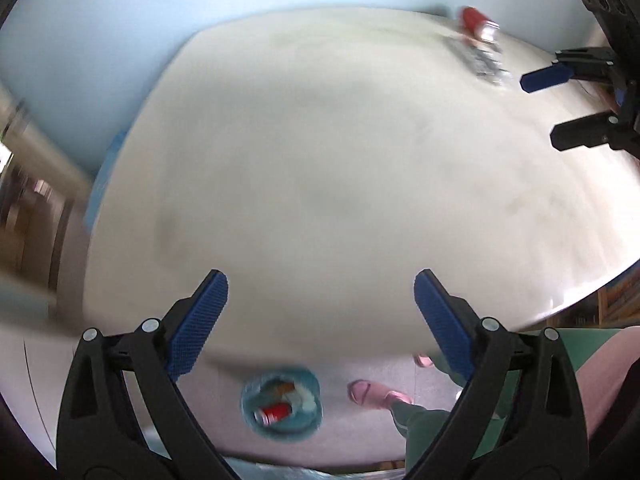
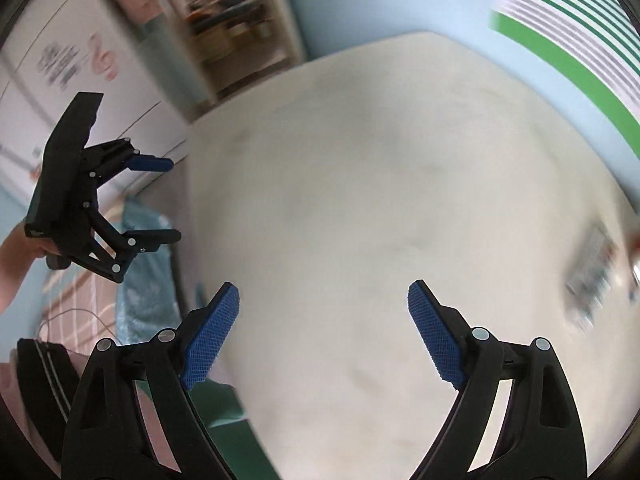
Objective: Collect trash
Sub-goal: 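Move both grippers back toward the table, then grasp the clear bottle with the left gripper while the right grasps the other red can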
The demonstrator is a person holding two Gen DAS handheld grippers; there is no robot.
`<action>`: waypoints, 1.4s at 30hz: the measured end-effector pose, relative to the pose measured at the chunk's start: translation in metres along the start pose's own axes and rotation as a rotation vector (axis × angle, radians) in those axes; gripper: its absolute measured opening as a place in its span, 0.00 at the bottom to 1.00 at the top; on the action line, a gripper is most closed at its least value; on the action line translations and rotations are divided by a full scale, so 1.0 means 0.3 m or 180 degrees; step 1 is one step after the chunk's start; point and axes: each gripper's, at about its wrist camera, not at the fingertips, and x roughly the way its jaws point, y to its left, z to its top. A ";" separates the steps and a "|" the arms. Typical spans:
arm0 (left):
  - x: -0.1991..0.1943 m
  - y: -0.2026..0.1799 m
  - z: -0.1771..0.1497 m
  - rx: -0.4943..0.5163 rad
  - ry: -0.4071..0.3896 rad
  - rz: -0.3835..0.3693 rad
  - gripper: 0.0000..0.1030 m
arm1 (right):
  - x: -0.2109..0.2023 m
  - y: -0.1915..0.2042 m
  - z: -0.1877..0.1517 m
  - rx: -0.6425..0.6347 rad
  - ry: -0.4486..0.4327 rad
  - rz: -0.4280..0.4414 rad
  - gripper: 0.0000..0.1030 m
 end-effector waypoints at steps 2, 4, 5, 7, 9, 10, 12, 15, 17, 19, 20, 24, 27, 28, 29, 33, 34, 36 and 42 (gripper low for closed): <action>0.044 -0.079 0.112 0.0214 -0.0017 -0.0119 0.89 | -0.043 -0.119 -0.057 0.0213 -0.0039 -0.0150 0.83; 0.087 -0.158 0.226 0.0381 -0.0026 -0.0218 0.89 | -0.078 -0.220 -0.106 0.0409 -0.0068 -0.0215 0.83; 0.105 -0.193 0.270 0.0431 -0.0034 -0.0254 0.89 | -0.092 -0.272 -0.128 0.0497 -0.0086 -0.0247 0.83; 0.135 -0.255 0.371 0.0512 -0.0018 -0.0349 0.89 | -0.135 -0.399 -0.176 0.0682 -0.0124 -0.0310 0.83; 0.169 -0.322 0.466 0.0582 -0.0024 -0.0457 0.89 | -0.163 -0.495 -0.193 0.0798 -0.0139 -0.0374 0.83; 0.183 -0.353 0.508 0.0613 -0.0017 -0.0498 0.89 | -0.185 -0.560 -0.200 0.0834 -0.0157 -0.0434 0.83; 0.207 -0.443 0.606 0.0692 -0.0021 -0.0551 0.89 | -0.217 -0.672 -0.195 0.0871 -0.0190 -0.0540 0.83; 0.237 -0.543 0.745 0.0819 -0.0024 -0.0612 0.89 | -0.256 -0.826 -0.178 0.0952 -0.0257 -0.0636 0.83; 0.275 -0.609 0.836 0.0905 -0.0024 -0.0628 0.89 | -0.281 -0.935 -0.153 0.1023 -0.0323 -0.0689 0.83; 0.315 -0.667 0.908 0.0965 -0.0003 -0.0652 0.89 | -0.288 -1.045 -0.117 0.1071 -0.0376 -0.0695 0.83; 0.338 -0.693 0.941 0.0990 0.0013 -0.0677 0.89 | -0.285 -1.107 -0.096 0.1097 -0.0407 -0.0689 0.83; 0.435 -0.748 1.050 0.0973 0.0113 -0.0760 0.89 | -0.242 -1.267 -0.032 0.1229 -0.0414 -0.0668 0.83; 0.526 -0.778 1.130 0.0902 0.0207 -0.0775 0.89 | -0.188 -1.406 0.008 0.1411 -0.0398 -0.0633 0.83; 0.544 -0.785 1.145 0.0881 0.0220 -0.0792 0.88 | -0.157 -1.449 0.020 0.1489 -0.0384 -0.0617 0.83; 0.577 -0.795 1.165 0.0855 0.0247 -0.0805 0.84 | -0.133 -1.472 0.028 0.1536 -0.0370 -0.0606 0.83; 0.691 -0.816 1.193 0.0856 0.0423 -0.0771 0.70 | -0.025 -1.555 0.058 0.1613 -0.0272 -0.0583 0.83; 0.718 -0.819 1.192 0.0861 0.0471 -0.0746 0.65 | -0.008 -1.564 0.062 0.1625 -0.0262 -0.0564 0.83; 0.742 -0.821 1.188 0.0869 0.0504 -0.0739 0.58 | 0.017 -1.579 0.073 0.1628 -0.0274 -0.0524 0.83; 0.747 -0.796 1.173 0.0913 0.0422 -0.0793 0.39 | 0.087 -1.567 0.098 0.1451 -0.0201 -0.0498 0.72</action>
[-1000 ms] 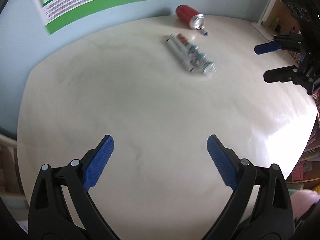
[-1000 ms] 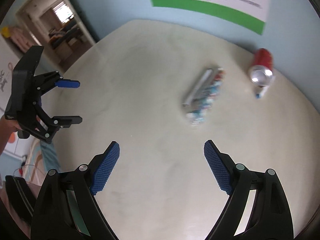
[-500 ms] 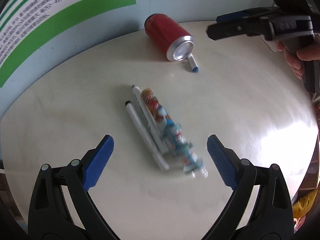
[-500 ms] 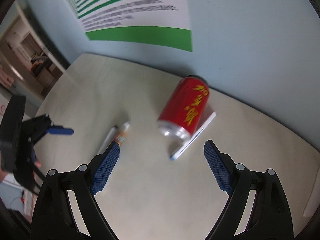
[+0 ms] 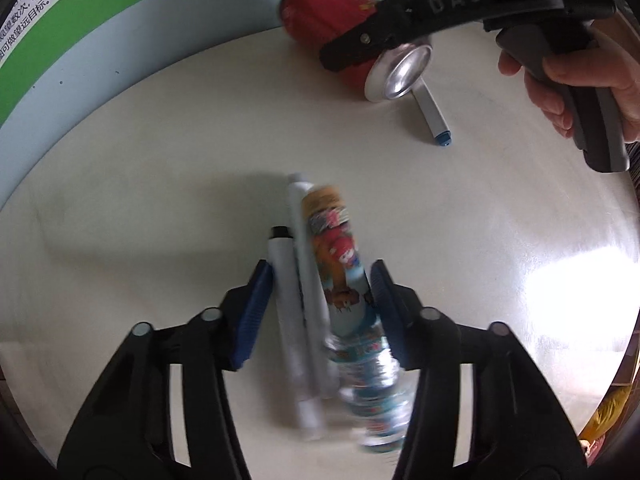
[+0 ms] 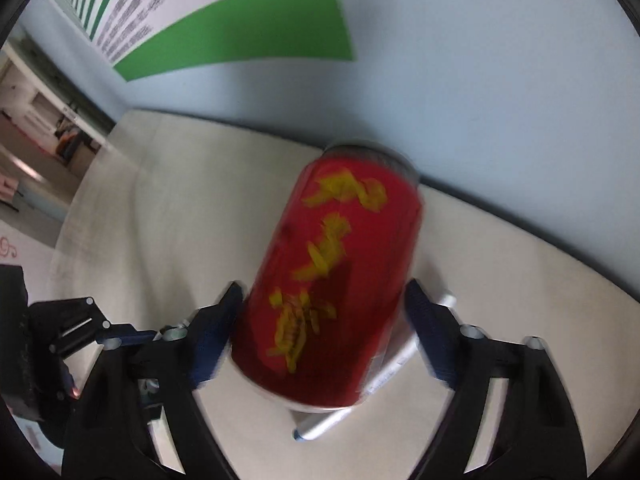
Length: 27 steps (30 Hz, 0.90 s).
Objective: Collect trash
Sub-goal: 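Grasp the clear bottle with the left gripper while the right grasps the other red can, then carry the clear bottle and red can to the teal bin and release them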
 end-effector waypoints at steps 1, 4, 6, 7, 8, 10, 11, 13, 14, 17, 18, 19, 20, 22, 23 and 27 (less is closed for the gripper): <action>-0.006 0.007 -0.006 0.0003 -0.0013 -0.0005 0.35 | -0.001 0.014 -0.002 -0.0080 -0.0019 -0.0037 0.71; -0.036 0.037 -0.027 -0.0005 -0.0043 -0.0036 0.21 | -0.028 0.040 -0.008 -0.0185 -0.0086 -0.0003 0.70; -0.053 0.057 -0.044 -0.0016 -0.0051 -0.0020 0.19 | -0.042 0.054 -0.003 -0.0210 -0.0098 0.0003 0.69; -0.058 0.062 -0.049 -0.0016 -0.0060 -0.0007 0.19 | -0.055 0.063 -0.005 -0.0221 -0.0102 0.0025 0.69; -0.067 0.073 -0.058 -0.0032 -0.0070 -0.0010 0.19 | -0.068 0.069 -0.007 -0.0231 -0.0106 0.0044 0.69; -0.082 0.109 -0.058 -0.0070 -0.0125 -0.0021 0.19 | -0.099 0.091 -0.011 -0.0265 -0.0117 0.0063 0.68; -0.096 0.113 -0.067 -0.0083 -0.0152 -0.0014 0.19 | -0.112 0.109 -0.010 -0.0279 -0.0115 0.0089 0.68; -0.125 0.125 -0.083 -0.0107 -0.0210 -0.0004 0.19 | -0.147 0.141 -0.015 -0.0329 -0.0133 0.0162 0.68; -0.143 0.134 -0.095 -0.0128 -0.0237 0.0012 0.19 | -0.159 0.157 -0.016 -0.0344 -0.0134 0.0200 0.68; -0.188 0.151 -0.130 -0.0180 -0.0291 0.0058 0.19 | -0.201 0.232 -0.017 -0.0431 -0.0138 0.0323 0.67; -0.207 0.157 -0.149 -0.0203 -0.0311 0.0085 0.19 | -0.206 0.270 -0.007 -0.0467 -0.0134 0.0373 0.67; -0.223 0.166 -0.163 -0.0228 -0.0329 0.0105 0.19 | -0.214 0.295 -0.008 -0.0494 -0.0128 0.0406 0.67; -0.249 0.179 -0.189 -0.0266 -0.0353 0.0149 0.19 | -0.221 0.320 -0.011 -0.0536 -0.0122 0.0430 0.67; -0.284 0.201 -0.231 -0.0326 -0.0386 0.0203 0.19 | -0.238 0.382 -0.022 -0.0654 -0.0115 0.0487 0.67; -0.308 0.219 -0.261 -0.0381 -0.0409 0.0244 0.19 | -0.240 0.413 -0.023 -0.0707 -0.0100 0.0514 0.67; -0.383 0.269 -0.375 -0.0618 -0.0479 0.0378 0.19 | -0.220 0.588 -0.011 -0.0955 -0.0037 0.0642 0.67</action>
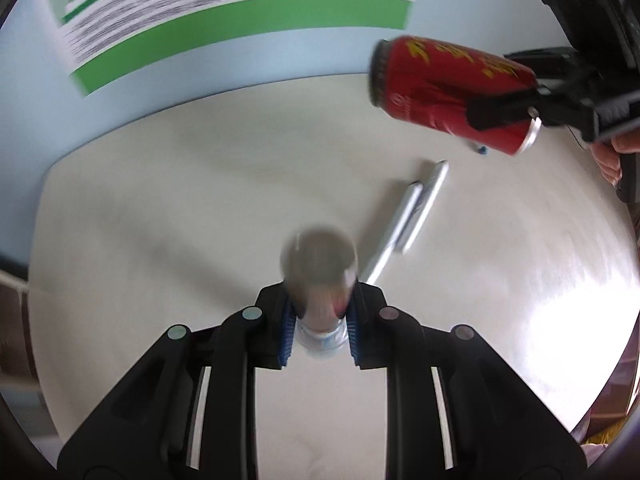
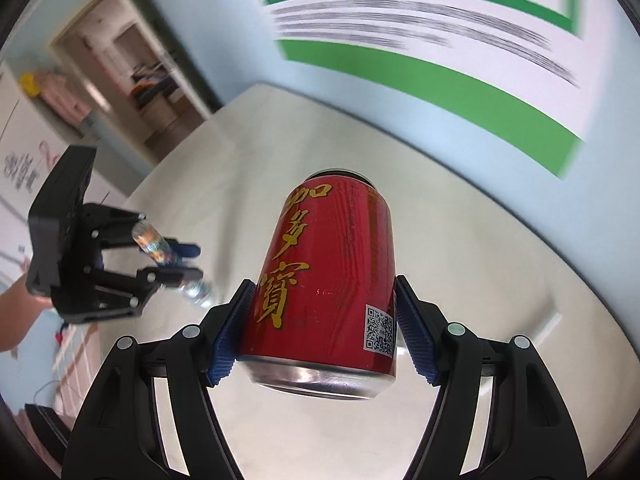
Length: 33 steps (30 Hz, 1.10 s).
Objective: Collect trash
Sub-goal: 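Carry the clear bottle and red can to the teal bin and release them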
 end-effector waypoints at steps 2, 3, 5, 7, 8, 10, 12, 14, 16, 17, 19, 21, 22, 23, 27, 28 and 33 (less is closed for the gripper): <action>-0.048 0.054 -0.063 -0.0130 -0.0036 0.0081 0.19 | 0.034 0.088 0.029 -0.0142 0.0048 0.0080 0.67; -0.090 0.093 -0.093 -0.0196 -0.0055 0.0116 0.19 | 0.057 0.142 0.046 -0.0223 0.0080 0.0136 0.67; -0.141 0.153 -0.161 -0.0346 -0.0088 0.0191 0.19 | 0.090 0.218 0.066 -0.0341 0.0125 0.0209 0.67; -0.190 0.197 -0.223 -0.0481 -0.0124 0.0257 0.19 | 0.122 0.311 0.088 -0.0481 0.0168 0.0289 0.67; -0.223 0.227 -0.267 -0.0574 -0.0150 0.0299 0.19 | 0.135 0.355 0.099 -0.0545 0.0191 0.0335 0.67; -0.270 0.265 -0.327 -0.0707 -0.0192 0.0362 0.19 | 0.174 0.462 0.132 -0.0703 0.0234 0.0430 0.67; -0.328 0.317 -0.413 -0.0857 -0.0219 0.0459 0.19 | 0.210 0.578 0.155 -0.0883 0.0291 0.0545 0.67; -0.371 0.358 -0.489 -0.0988 -0.0229 0.0559 0.19 | 0.221 0.665 0.146 -0.1029 0.0342 0.0638 0.67; -0.427 0.405 -0.586 -0.1122 -0.0223 0.0655 0.19 | 0.250 0.784 0.147 -0.1201 0.0398 0.0751 0.67; -0.467 0.437 -0.647 -0.1210 -0.0219 0.0719 0.19 | 0.269 0.837 0.150 -0.1274 0.0429 0.0797 0.67; -0.527 0.487 -0.760 -0.1382 -0.0211 0.0825 0.19 | 0.310 0.956 0.145 -0.1429 0.0496 0.0900 0.67; -0.583 0.524 -0.862 -0.1532 -0.0207 0.0909 0.19 | 0.350 1.060 0.143 -0.1545 0.0566 0.0988 0.67; -0.608 0.542 -0.912 -0.1613 -0.0203 0.0949 0.19 | 0.382 1.133 0.138 -0.1633 0.0611 0.1045 0.67; -0.642 0.564 -0.982 -0.1714 -0.0200 0.1008 0.19 | 0.402 1.187 0.139 -0.1696 0.0648 0.1085 0.67; -0.738 0.628 -1.231 -0.2072 -0.0165 0.1168 0.19 | 0.498 1.456 0.102 -0.2003 0.0834 0.1308 0.67; -0.752 0.637 -1.286 -0.2150 -0.0146 0.1199 0.19 | 0.510 1.508 0.076 -0.2056 0.0868 0.1348 0.67; -0.799 0.666 -1.603 -0.2628 -0.0046 0.1283 0.19 | 0.646 1.822 -0.047 -0.2351 0.1168 0.1605 0.67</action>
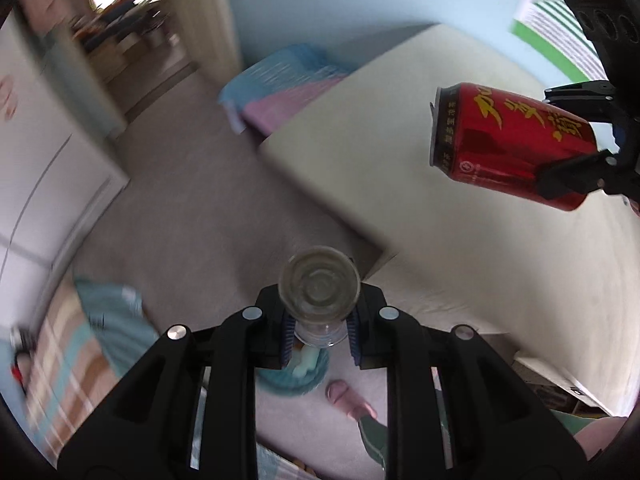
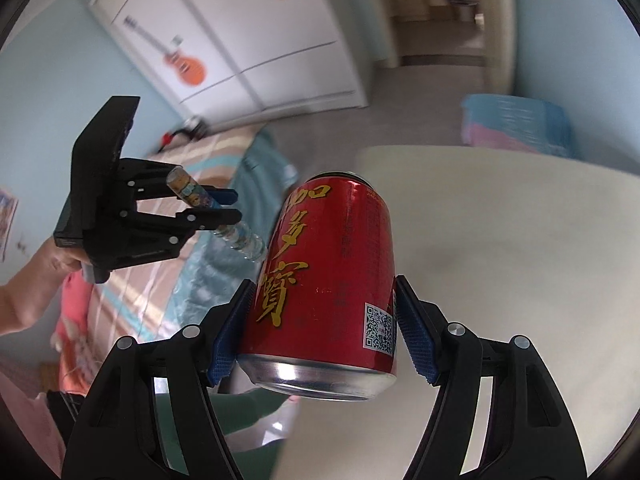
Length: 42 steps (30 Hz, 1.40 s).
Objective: Collect trash
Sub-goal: 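Carry the clear bottle and red can to the teal bin and release them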
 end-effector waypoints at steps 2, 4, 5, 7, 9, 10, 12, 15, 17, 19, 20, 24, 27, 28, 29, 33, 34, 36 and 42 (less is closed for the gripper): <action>0.021 0.073 -0.066 -0.0154 0.0069 0.0024 0.19 | 0.102 0.065 0.047 -0.0072 0.0103 0.0095 0.67; 0.055 0.141 -0.129 -0.0283 0.0156 0.0026 0.19 | 0.222 0.123 0.088 -0.0091 0.0218 0.0220 0.67; 0.079 0.184 -0.171 -0.0346 0.0225 0.0008 0.19 | 0.279 0.150 0.103 -0.0087 0.0269 0.0258 0.67; 0.129 0.249 -0.242 -0.0459 0.0337 -0.0034 0.19 | 0.397 0.202 0.116 -0.0088 0.0386 0.0294 0.67; 0.179 0.340 -0.327 -0.0574 0.0450 -0.0103 0.19 | 0.497 0.243 0.124 -0.0097 0.0505 0.0314 0.67; 0.211 0.387 -0.372 -0.0615 0.0503 -0.0137 0.19 | 0.564 0.264 0.125 -0.0117 0.0578 0.0288 0.67; 0.276 0.435 -0.423 -0.0667 0.0605 -0.0162 0.19 | 0.694 0.288 0.114 -0.0121 0.0737 0.0285 0.67; 0.425 0.493 -0.498 -0.0779 0.0820 -0.0228 0.19 | 0.865 0.302 0.090 -0.0081 0.0932 0.0251 0.67; 0.513 0.527 -0.545 -0.0831 0.0921 -0.0290 0.19 | 1.008 0.292 0.050 -0.0050 0.1094 0.0254 0.68; 0.600 0.562 -0.587 -0.0846 0.0988 -0.0361 0.18 | 1.135 0.270 -0.004 -0.0012 0.1241 0.0229 0.68; 0.662 0.575 -0.605 -0.0868 0.1027 -0.0403 0.18 | 1.179 0.254 -0.027 0.0025 0.1297 0.0237 0.68; 0.903 0.595 -0.673 -0.0928 0.1186 -0.0487 0.18 | 1.407 0.170 -0.149 0.0202 0.1541 0.0206 0.68; 1.090 0.592 -0.737 -0.0950 0.1383 -0.0537 0.18 | 1.566 0.105 -0.241 0.0318 0.1719 0.0166 0.68; 1.142 0.596 -0.769 -0.0960 0.1428 -0.0552 0.18 | 1.621 0.085 -0.270 0.0323 0.1788 0.0131 0.68; 1.209 0.591 -0.797 -0.0980 0.1507 -0.0589 0.18 | 1.669 0.067 -0.298 0.0341 0.1857 0.0110 0.68; 1.370 0.566 -0.876 -0.0968 0.1732 -0.0592 0.19 | 1.813 0.013 -0.371 0.0410 0.2038 -0.0005 0.70; 1.384 0.559 -0.885 -0.0983 0.1762 -0.0612 0.27 | 1.821 0.006 -0.378 0.0455 0.2064 -0.0019 0.73; 1.408 0.556 -0.902 -0.0992 0.1813 -0.0536 0.50 | 1.823 -0.017 -0.370 0.0560 0.2006 -0.0032 0.78; 1.310 0.589 -0.895 -0.1025 0.1731 -0.0470 0.52 | 1.725 -0.016 -0.299 0.0493 0.1884 -0.0014 0.80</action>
